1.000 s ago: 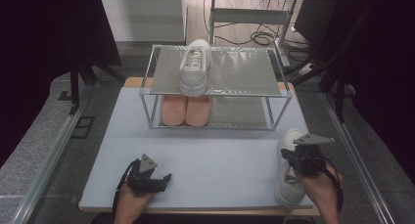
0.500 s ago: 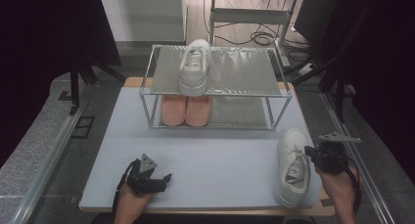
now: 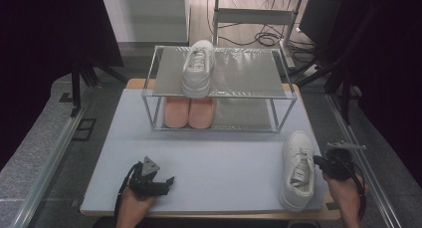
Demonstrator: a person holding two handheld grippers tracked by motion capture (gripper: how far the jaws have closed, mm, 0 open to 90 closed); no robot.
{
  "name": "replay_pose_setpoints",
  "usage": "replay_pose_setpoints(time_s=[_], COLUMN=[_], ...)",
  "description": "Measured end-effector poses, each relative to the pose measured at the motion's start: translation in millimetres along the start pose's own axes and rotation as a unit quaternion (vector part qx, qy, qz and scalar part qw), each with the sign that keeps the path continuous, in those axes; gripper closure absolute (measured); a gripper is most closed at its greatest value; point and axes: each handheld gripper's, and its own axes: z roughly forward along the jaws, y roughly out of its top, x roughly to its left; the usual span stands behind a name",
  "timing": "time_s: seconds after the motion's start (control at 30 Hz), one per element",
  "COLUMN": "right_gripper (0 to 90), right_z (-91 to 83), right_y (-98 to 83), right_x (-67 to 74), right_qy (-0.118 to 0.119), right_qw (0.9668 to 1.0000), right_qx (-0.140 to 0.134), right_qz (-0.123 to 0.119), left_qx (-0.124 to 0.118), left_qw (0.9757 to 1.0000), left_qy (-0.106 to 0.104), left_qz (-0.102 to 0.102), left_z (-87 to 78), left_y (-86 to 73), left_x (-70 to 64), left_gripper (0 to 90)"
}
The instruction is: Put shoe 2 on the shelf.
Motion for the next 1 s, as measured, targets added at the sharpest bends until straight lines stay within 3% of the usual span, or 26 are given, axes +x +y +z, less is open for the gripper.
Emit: replay_pose_setpoints(time_s=[0.17, 0.27, 0.63, 0.87, 1.0], right_gripper=[90.0, 90.0, 90.0, 89.8, 90.0], right_z=[0.8, 1.9, 9.2, 13.8, 13.9], right_y=[0.4, 1.8, 8.7, -0.9, -5.5], right_x=[6.3, 10.9, 40.4, 32.4, 31.5], right_qy=[-0.005, 0.014, 0.043, 0.041, 0.051], right_qw=[1.0000, 0.9999, 0.9985, 0.9988, 0.9986], right_qx=[-0.001, -0.007, -0.014, 0.007, 0.000], right_qz=[-0.006, -0.005, -0.032, -0.025, -0.013], left_qx=[0.000, 0.000, 0.000, 0.000, 0.000], left_qw=[1.0000, 1.0000, 1.0000, 1.0000, 1.0000], left_qy=[0.000, 0.000, 0.000, 0.000, 0.000], left_qz=[0.000, 0.000, 0.000, 0.000, 0.000], left_z=[0.0, 0.0, -0.1, 0.0, 0.1], left_y=[0.0, 0.0, 0.0, 0.0, 0.0], left_x=[0.1, 0.1, 0.1, 0.0, 0.0], left_gripper=[16.7, 16.6, 16.7, 16.7, 16.6])
